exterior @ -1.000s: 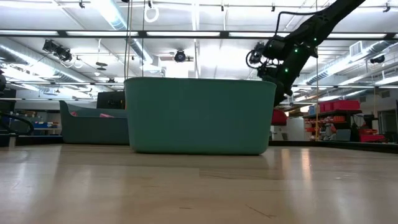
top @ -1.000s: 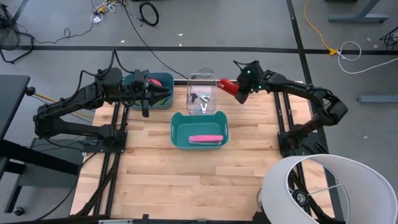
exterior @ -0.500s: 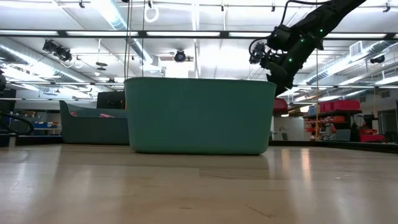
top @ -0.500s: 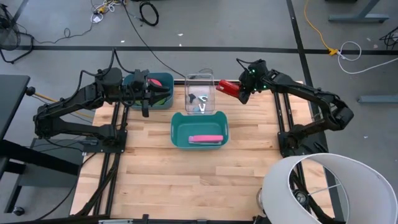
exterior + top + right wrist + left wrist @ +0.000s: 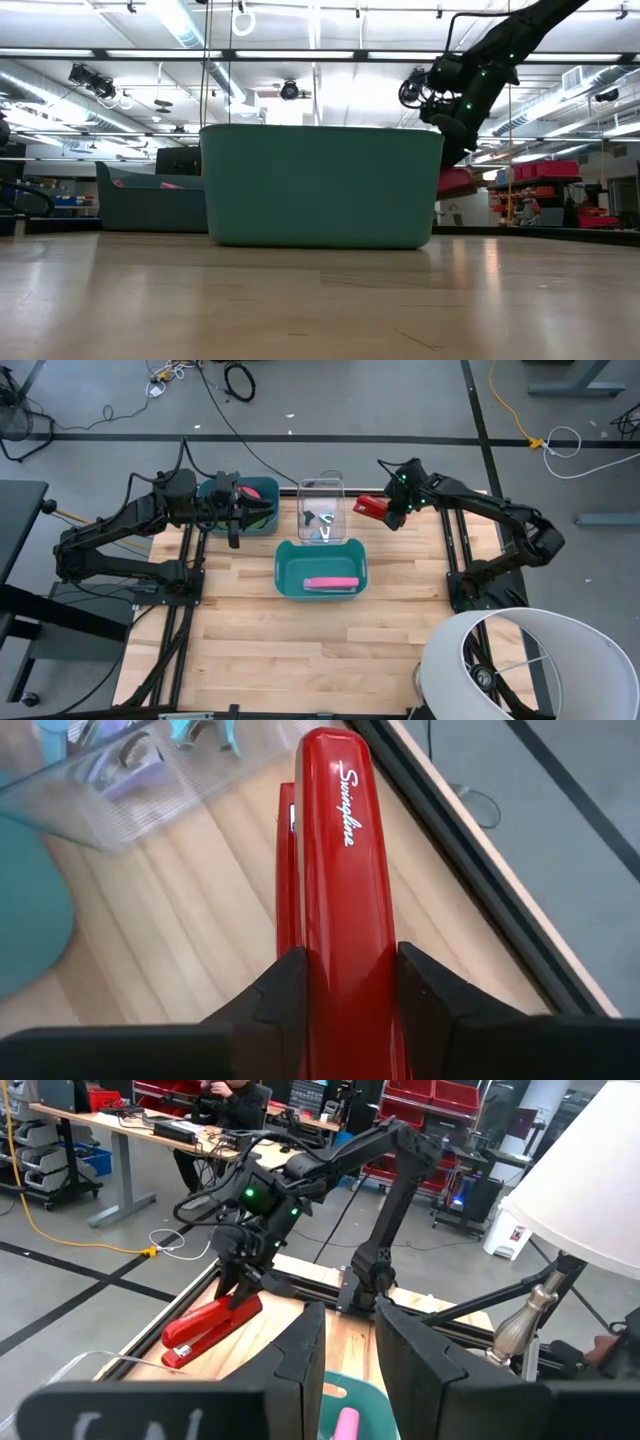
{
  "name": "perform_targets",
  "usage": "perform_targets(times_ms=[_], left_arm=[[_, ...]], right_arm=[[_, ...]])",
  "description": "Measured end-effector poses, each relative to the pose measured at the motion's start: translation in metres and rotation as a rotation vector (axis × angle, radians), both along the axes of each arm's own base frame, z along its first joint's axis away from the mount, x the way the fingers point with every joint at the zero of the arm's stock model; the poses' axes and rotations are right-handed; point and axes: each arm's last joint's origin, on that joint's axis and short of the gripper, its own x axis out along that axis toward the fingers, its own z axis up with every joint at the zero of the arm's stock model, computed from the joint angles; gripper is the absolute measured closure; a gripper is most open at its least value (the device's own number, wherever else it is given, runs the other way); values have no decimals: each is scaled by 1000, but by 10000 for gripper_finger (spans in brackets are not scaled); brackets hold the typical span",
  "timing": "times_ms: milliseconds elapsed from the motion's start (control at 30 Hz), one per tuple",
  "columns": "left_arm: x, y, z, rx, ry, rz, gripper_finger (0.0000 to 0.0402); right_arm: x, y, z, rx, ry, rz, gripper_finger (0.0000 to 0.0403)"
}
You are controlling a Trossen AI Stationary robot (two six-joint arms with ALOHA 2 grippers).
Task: Pick and place Stapler, Stapler remover, tape
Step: Put the red stapler into the green bin
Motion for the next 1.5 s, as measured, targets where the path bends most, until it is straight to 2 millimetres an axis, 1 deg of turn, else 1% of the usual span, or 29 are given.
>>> perform_targets(times_ms=[267,367,500,667,833,1067,1167,1400,1500], left_arm=[[0,0,0,0,0,-3,307],[0,0,0,0,0,-3,307],[0,0,0,0,0,-3,307],[0,0,0,0,0,-3,307],[0,0,0,1,0,-2,307],[0,0,0,1,0,1,307],[0,0,0,0,0,1,307],[0,0,0,0,0,1,307],[0,0,0,0,0,1,307]], right_arm=[[7,-6,-20,50,47,3,285],[8,-5,-28,30,26,-3,285],[4,-2,-47,12,-4,-53,285],[-1,8,-71,4,-24,-86,284],[-2,16,-82,-29,-42,-85,284],[0,20,-85,-51,-49,-55,279],[1,20,-85,-59,-51,-37,250],[1,20,-87,-57,-49,-27,130],[1,19,-87,-57,-48,-30,95]])
